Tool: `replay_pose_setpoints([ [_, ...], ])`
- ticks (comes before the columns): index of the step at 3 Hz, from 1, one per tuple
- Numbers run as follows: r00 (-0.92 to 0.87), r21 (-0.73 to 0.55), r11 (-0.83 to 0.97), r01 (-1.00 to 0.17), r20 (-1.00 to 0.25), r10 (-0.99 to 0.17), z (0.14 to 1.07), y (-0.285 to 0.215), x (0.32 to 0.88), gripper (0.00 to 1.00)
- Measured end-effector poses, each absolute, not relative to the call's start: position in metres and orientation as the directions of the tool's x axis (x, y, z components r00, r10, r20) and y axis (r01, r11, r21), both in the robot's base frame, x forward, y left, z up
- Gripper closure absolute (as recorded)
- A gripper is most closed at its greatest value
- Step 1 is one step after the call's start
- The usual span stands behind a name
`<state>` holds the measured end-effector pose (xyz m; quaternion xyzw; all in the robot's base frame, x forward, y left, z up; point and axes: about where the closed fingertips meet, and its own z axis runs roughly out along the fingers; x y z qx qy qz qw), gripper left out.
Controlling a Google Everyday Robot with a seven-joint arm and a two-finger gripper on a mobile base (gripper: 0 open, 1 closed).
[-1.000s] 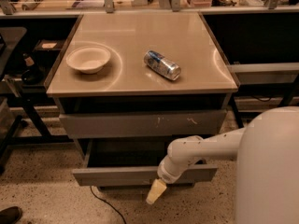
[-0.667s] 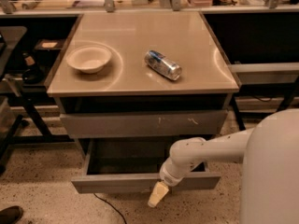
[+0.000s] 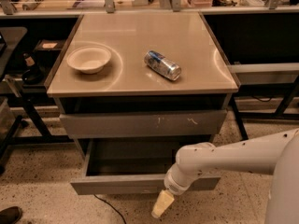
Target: Open middle drawer
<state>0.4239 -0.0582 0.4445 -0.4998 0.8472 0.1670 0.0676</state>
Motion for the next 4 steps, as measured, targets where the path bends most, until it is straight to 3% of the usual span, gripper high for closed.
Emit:
replay_pose_setpoints([
  [4,-0.435,0.178,0.397,-0.9,-0.317,-0.843,0.435,-0.04,0.46,0.0],
])
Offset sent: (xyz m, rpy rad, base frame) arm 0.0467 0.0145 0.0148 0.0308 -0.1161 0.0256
